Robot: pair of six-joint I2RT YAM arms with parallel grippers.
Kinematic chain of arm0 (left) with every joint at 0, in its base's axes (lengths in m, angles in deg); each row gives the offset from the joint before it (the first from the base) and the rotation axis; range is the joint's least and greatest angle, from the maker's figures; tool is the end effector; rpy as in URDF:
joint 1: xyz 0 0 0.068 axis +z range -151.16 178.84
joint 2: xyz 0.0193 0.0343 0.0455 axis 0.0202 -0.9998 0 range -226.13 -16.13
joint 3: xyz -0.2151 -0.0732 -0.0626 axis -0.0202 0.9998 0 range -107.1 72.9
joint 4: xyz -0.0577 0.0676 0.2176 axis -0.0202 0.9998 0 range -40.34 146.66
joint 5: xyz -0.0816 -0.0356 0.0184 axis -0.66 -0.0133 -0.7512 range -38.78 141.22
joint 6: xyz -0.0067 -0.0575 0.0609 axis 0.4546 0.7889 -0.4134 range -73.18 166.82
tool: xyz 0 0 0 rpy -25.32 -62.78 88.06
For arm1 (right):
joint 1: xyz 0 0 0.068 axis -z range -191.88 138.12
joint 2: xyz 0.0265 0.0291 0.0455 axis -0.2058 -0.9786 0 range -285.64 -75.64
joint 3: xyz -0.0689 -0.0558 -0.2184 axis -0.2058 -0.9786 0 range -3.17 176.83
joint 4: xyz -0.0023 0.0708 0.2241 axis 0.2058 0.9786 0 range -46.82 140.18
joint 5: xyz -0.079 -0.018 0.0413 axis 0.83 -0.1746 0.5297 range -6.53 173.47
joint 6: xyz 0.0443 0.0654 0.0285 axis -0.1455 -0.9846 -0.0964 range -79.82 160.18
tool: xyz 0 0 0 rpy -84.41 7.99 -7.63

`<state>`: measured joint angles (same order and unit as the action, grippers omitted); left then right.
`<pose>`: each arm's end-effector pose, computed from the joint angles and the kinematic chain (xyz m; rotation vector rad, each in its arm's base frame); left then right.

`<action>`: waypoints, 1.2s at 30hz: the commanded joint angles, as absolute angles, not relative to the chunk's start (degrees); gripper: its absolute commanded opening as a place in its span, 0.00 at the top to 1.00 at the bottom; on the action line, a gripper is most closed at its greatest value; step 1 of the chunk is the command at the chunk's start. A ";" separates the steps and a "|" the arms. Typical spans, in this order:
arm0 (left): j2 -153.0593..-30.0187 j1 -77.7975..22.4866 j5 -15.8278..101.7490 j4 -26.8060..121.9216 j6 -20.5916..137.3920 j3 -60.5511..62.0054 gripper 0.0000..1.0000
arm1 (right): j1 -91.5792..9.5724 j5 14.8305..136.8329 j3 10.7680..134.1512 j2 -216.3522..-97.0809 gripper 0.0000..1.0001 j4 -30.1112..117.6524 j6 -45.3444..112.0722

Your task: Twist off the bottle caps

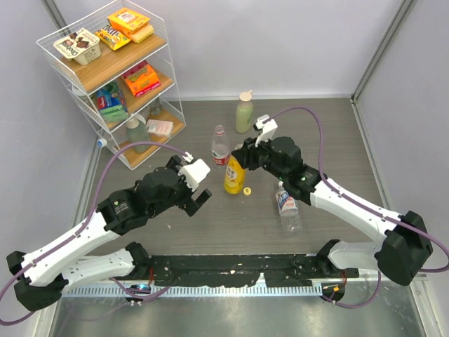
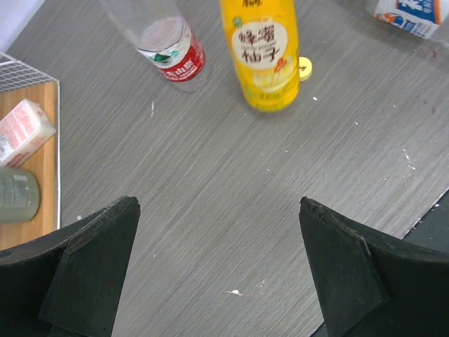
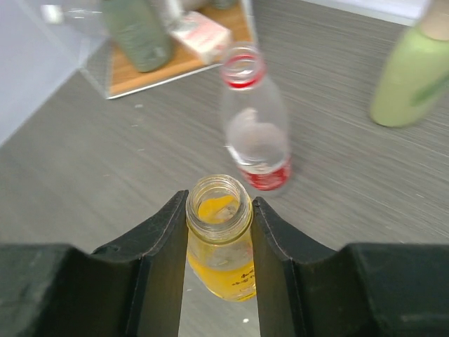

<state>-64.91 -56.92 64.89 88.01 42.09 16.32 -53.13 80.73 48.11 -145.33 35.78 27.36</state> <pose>0.1286 -0.1583 0.2979 0.9316 1.8825 -0.2887 0.2314 0.2078 0.2854 -0.4818 1.7555 0.7206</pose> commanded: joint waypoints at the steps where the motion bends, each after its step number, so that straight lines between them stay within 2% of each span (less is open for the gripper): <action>1: -64.38 -57.14 69.15 84.91 42.78 16.73 0.00 | -53.19 97.60 52.02 -147.00 0.98 36.32 31.39; 8: -64.47 -57.06 69.50 84.99 42.86 17.44 0.00 | -53.10 106.93 53.95 -151.65 0.98 33.25 30.95; 16: -63.42 -57.14 69.15 84.73 42.78 17.79 0.00 | -53.01 106.32 53.69 -154.91 0.98 31.22 31.65; 23: -63.59 -57.06 68.89 84.64 42.78 17.88 0.00 | -53.10 105.89 47.63 -153.60 0.99 28.76 30.16; 27: -64.12 -57.14 68.71 84.82 42.60 17.70 0.00 | -53.10 105.10 46.31 -152.46 0.78 29.29 29.98; 36: -64.47 -57.14 68.71 84.99 42.60 17.70 0.00 | -53.10 101.06 44.03 -149.12 0.46 28.94 29.98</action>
